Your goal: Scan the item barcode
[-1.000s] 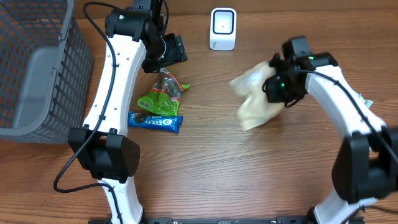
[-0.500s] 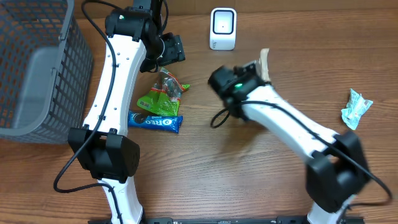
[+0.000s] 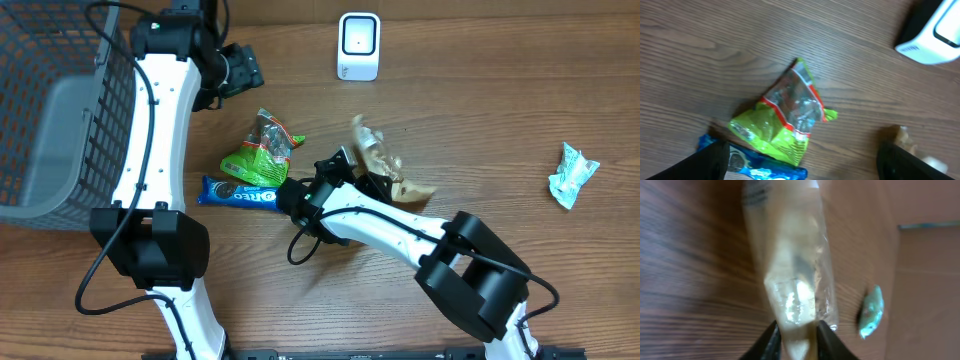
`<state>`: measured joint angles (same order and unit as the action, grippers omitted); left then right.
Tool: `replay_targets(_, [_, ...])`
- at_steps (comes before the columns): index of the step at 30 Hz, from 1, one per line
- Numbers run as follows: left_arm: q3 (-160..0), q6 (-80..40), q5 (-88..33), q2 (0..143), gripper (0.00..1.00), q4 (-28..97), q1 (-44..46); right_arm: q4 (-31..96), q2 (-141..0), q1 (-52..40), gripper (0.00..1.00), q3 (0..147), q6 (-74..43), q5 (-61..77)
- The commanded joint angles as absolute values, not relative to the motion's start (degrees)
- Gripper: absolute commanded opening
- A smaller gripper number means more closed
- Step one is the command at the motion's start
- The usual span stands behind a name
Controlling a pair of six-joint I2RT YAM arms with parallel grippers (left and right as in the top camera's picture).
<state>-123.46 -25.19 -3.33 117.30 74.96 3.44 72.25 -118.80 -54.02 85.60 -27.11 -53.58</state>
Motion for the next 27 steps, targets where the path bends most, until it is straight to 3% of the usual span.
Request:
replay_targets(1, [-123.85,-25.67,-2.55,117.27,0.85,74.89,3.20,71.88,-119.57,-55.16,0.28,86.39,-28.29,-48.47])
replay_targets(9, [-123.85,-25.67,-2.52,117.27,0.86,74.74,3.20,72.07,-118.30,-56.90,0.29,90.04,-28.01,-35.86])
replay_targets(13, [-123.85,-25.28,-2.46,117.27,0.86,74.89,3.20,72.31,-114.69,-53.10,0.30,94.59,-26.57,-27.86])
replay_targets(17, [-123.85,-24.88,-2.37,117.27,0.86,75.35,3.20,72.71,-109.16,-43.44,0.37,98.70,-26.55,-17.37])
replay_targets(18, [-123.85,-24.80,-2.35,117.27,0.86,75.44,3.20,72.64,-107.55,-39.75,0.53,99.13,-26.55,-13.30])
replay_targets(19, [-123.85,-24.82,-2.37,117.27,0.85,75.57,3.22,72.42,-106.19,-36.01,0.62,99.18,-26.55,-9.02])
replay_targets(27, [-123.85,-24.82,-2.37,117.27,0.86,75.88,3.36,70.89,-105.56,-12.43,0.62,94.50,-22.24,18.61])
